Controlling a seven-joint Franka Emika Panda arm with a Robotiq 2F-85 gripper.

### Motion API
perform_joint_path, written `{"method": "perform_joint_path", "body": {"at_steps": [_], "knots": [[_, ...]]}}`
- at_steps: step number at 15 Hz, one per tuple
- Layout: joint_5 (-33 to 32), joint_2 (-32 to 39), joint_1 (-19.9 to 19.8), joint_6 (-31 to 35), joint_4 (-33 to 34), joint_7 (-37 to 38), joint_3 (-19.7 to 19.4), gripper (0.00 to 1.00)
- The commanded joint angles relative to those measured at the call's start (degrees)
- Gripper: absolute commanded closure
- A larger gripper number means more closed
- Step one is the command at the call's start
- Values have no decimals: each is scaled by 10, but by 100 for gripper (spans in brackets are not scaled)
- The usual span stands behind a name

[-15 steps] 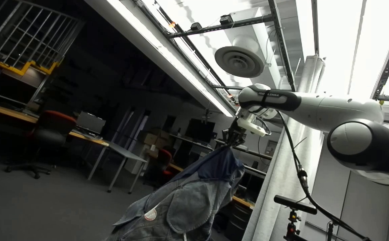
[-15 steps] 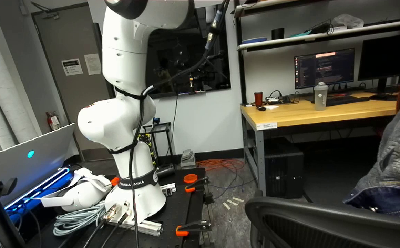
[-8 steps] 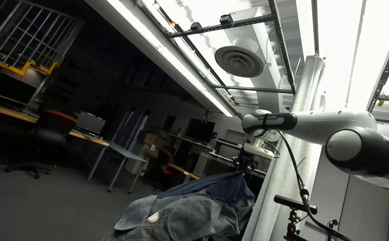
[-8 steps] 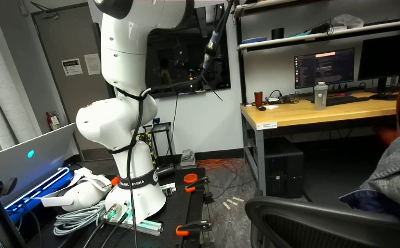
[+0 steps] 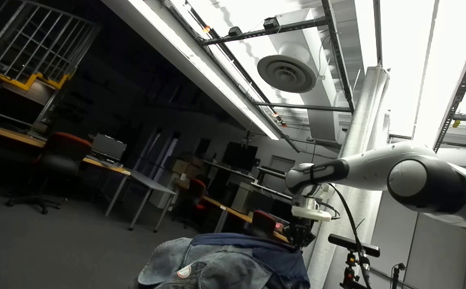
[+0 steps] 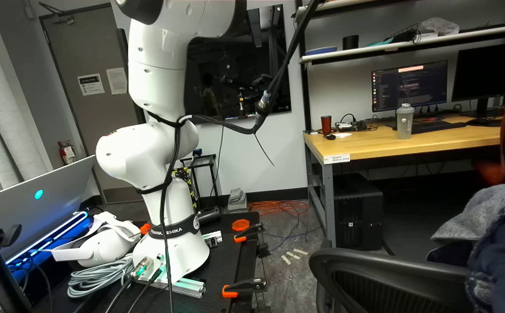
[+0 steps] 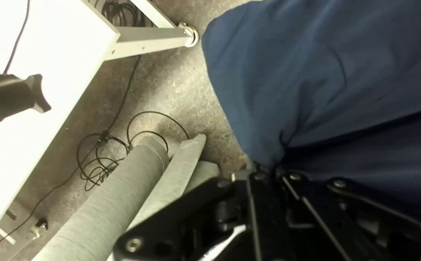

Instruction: Remove the jean jacket from the backrest of the chair, place the jacket on the backrest, remove the jacket from the backrest

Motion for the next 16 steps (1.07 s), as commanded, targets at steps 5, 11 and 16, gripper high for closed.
{"method": "perform_joint_path", "body": {"at_steps": [5, 11, 16], "knots": [[-35, -8, 34, 11, -71, 34, -42, 48], [-39, -8, 43, 6, -77, 38, -51, 2], [-31, -10, 40, 6, -70, 38, -52, 0]]}}
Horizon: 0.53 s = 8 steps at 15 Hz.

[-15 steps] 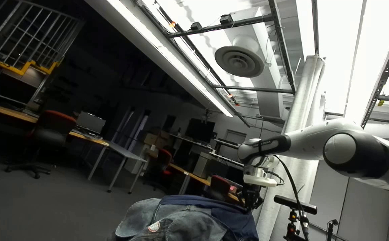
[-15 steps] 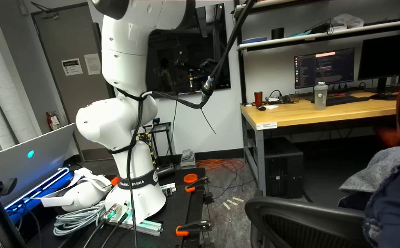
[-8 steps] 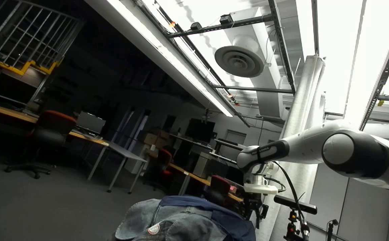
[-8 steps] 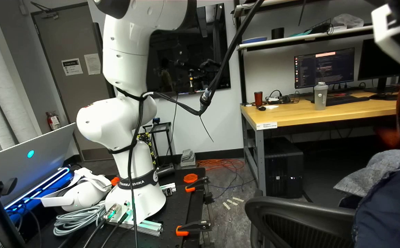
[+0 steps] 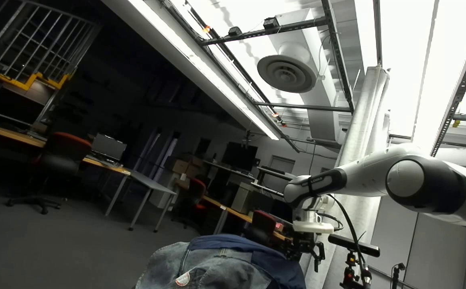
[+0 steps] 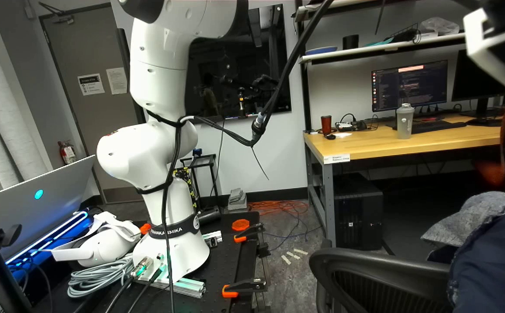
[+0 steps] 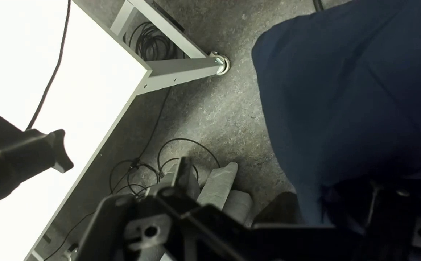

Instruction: Remove the jean jacket from the backrest of the chair, place the jacket on the backrest, remove the jacket from the backrest

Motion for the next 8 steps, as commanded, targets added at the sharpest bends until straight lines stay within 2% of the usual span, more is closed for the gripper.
{"method": "perform_joint_path", "body": {"at_steps": [1, 8], "knots": [[-4, -11, 9, 5, -6, 12, -11, 0], [-1, -9, 8, 2, 1, 16, -13, 0]]}}
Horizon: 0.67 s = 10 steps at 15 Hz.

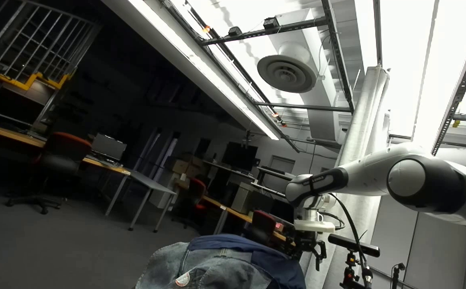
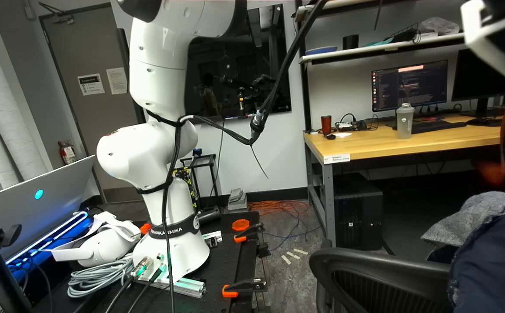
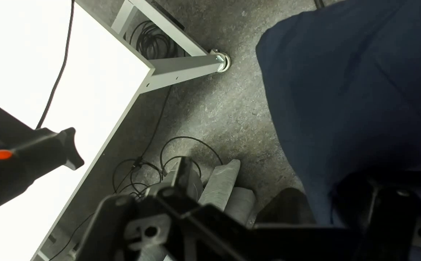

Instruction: Remove the jean jacket from the backrest of the chair, place the jacket on the backrest, remove the jacket from the backrest

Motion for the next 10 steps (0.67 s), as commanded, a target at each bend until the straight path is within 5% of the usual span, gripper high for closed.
{"method": "perform_joint_path", "body": {"at_steps": [1, 7, 8, 10], "knots": [[4, -2, 6, 0, 2, 10, -7, 0], [23, 13, 10, 4, 1, 19, 1, 1], [26, 16, 11, 10, -1, 24, 3, 26], [38, 22, 13, 12, -1, 32, 6, 29]]}}
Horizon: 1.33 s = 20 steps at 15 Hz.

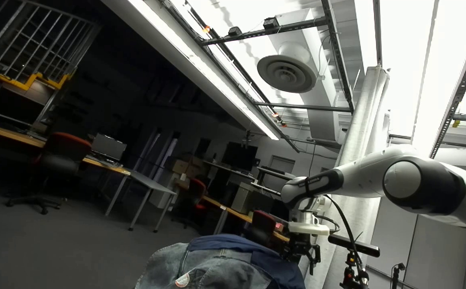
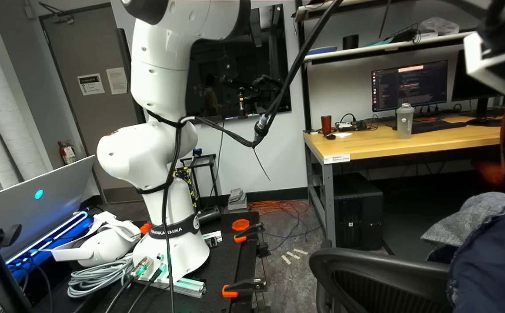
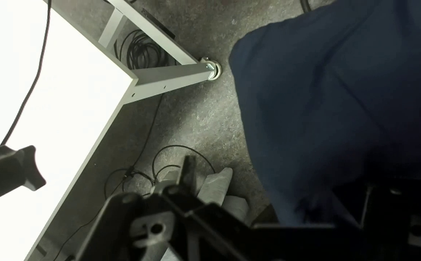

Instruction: Remove the jean jacket from the backrest of the chair, place the jacket on the backrest, remove the jacket from the backrest

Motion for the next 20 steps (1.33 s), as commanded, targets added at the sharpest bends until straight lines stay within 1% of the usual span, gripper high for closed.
{"method": "perform_joint_path", "body": {"at_steps": [1, 6, 8, 9, 10, 12, 14, 16, 20], "knots": [[25, 12, 9, 12, 1, 20, 1, 37], [33, 19, 16, 29, 4, 30, 0, 77], [18, 18, 22, 49, -7, 36, -5, 90], [7, 18, 26, 65, -15, 41, -8, 98], [-3, 18, 29, 78, -25, 45, -11, 100], [-9, 20, 29, 92, -39, 53, -16, 100], [-4, 28, 21, 95, -33, 62, -23, 99], [6, 34, 10, 91, -13, 68, -31, 99], [29, 30, -6, 79, 50, 64, -39, 99]]}}
